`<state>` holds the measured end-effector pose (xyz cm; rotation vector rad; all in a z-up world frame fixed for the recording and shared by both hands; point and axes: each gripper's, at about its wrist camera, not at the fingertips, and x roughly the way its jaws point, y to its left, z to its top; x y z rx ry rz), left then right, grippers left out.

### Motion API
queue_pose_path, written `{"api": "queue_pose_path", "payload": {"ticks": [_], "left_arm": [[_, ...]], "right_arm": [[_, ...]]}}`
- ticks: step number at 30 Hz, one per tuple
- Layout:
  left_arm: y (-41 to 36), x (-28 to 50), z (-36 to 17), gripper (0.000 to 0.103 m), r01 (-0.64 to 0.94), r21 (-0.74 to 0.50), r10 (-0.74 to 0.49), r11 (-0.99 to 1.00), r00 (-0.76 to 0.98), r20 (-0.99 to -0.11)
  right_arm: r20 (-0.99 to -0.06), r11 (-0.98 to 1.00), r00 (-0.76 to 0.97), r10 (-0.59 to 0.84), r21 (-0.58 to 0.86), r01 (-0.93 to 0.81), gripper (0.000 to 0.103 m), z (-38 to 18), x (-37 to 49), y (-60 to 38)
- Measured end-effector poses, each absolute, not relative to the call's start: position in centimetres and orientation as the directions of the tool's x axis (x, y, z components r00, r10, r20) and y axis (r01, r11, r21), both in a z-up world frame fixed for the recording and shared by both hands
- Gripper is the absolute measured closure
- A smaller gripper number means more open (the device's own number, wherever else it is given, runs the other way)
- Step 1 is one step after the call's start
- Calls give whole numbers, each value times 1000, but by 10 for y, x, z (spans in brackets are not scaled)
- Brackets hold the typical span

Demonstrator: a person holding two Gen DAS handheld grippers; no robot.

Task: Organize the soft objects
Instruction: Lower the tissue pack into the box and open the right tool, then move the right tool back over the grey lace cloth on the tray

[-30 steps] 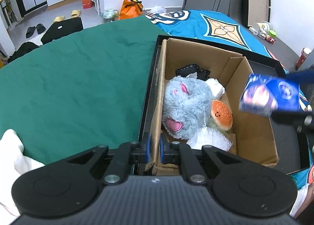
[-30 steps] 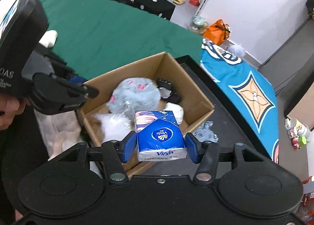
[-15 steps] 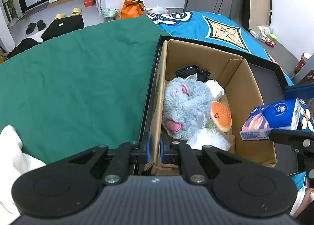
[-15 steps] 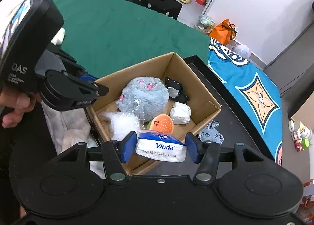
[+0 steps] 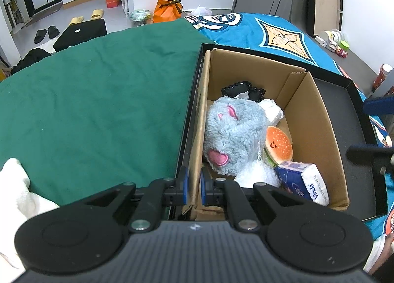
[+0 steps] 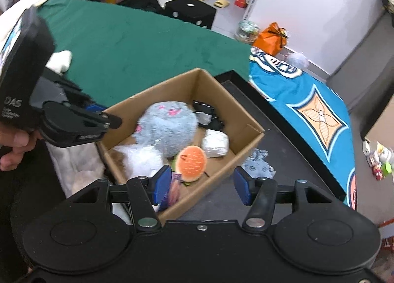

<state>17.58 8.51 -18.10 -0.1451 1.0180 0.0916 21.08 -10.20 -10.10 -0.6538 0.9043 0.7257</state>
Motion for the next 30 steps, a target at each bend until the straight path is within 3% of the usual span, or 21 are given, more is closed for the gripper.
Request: {"api": "queue_pose_path", "payload": {"ticks": [13, 18, 24, 30], "left_arm": [[77, 178, -173, 86, -138, -19, 53, 990, 501, -864], [78, 179, -166, 60, -176, -5, 86, 984, 506, -858], [72, 184, -158, 45, -180, 24, 113, 983, 499, -859], [62, 193, -154, 37, -179, 76, 155, 981, 487, -860]], "right_arm": [[-851, 698, 423, 310, -99, -710, 47, -112, 249, -145], [-840, 729, 422, 342, -47, -683, 45, -113, 266, -158], [-825, 765, 422, 376, 20, -644, 43, -116, 285, -172], [-803, 803, 427, 415, 102, -588, 38, -130, 300, -186]]}}
